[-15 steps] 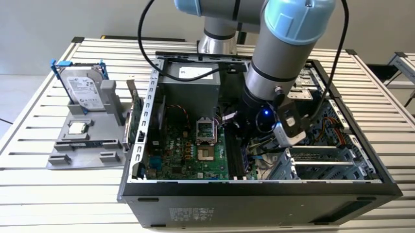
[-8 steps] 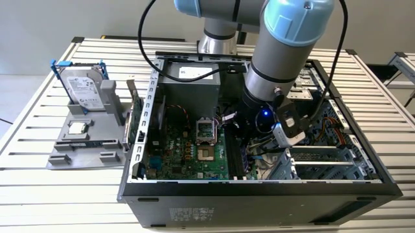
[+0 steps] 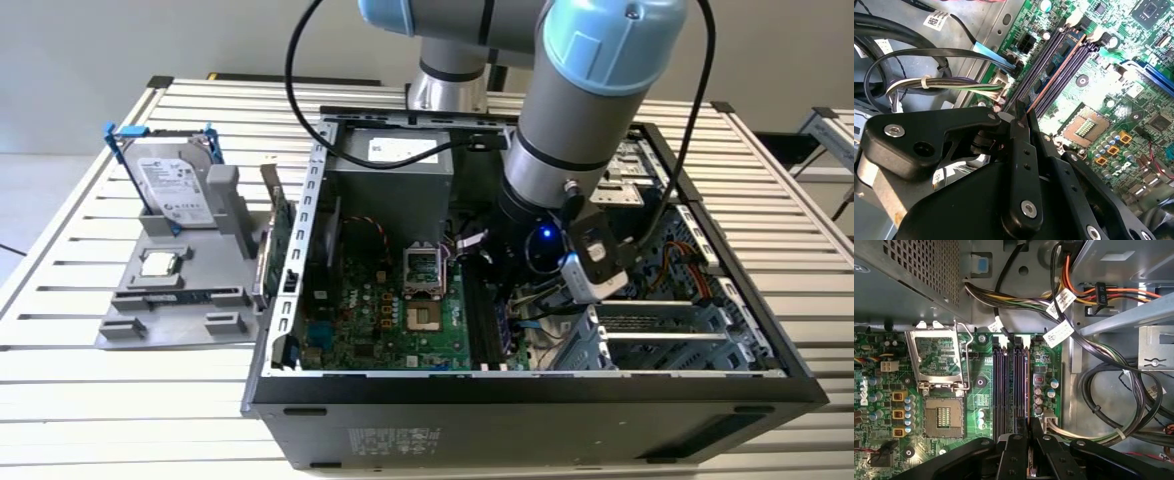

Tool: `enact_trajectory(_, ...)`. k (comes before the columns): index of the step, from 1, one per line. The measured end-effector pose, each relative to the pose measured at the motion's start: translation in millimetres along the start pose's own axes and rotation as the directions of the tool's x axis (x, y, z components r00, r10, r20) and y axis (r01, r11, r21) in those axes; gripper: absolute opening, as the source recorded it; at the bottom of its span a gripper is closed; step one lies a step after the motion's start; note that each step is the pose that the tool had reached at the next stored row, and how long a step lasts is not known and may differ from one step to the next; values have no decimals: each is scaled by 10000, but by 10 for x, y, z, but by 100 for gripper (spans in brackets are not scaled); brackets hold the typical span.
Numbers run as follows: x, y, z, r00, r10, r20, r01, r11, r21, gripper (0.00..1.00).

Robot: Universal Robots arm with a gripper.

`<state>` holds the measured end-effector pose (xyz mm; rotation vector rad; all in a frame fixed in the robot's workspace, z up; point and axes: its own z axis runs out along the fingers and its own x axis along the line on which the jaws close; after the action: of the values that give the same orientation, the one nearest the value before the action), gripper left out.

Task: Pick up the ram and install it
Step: 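Insert the ram into the slot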

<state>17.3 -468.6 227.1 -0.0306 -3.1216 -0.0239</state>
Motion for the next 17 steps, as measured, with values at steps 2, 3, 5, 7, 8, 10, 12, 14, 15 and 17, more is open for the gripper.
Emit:
enact_trajectory(2, 0, 2, 5, 10000, 21, 1, -21, 10000, -1, 0)
enact_trajectory(3, -1, 3, 8, 10000, 32, 0, -32, 10000, -1, 0)
enact_trajectory(5, 0, 8, 15, 10000, 54, 1, -54, 10000, -1, 0)
enact_trajectory(7, 0, 13, 21, 10000, 68, 1, -68, 10000, -3, 0)
enact_trajectory(8, 0, 15, 24, 10000, 75, 2, -75, 10000, -3, 0)
enact_trajectory(10, 0, 17, 29, 10000, 89, 1, -89, 10000, -1, 0)
enact_trajectory(12, -1, 20, 40, 9999, 105, 2, -105, 9999, -3, 0)
enact_trajectory(14, 0, 20, 45, 9999, 122, 1, -122, 9999, 2, 0)
enact_trajectory(15, 0, 21, 47, 9999, 130, 1, -130, 9999, 4, 0)
enact_trajectory(17, -1, 26, 55, 9999, 142, 4, -142, 9999, -14, 0)
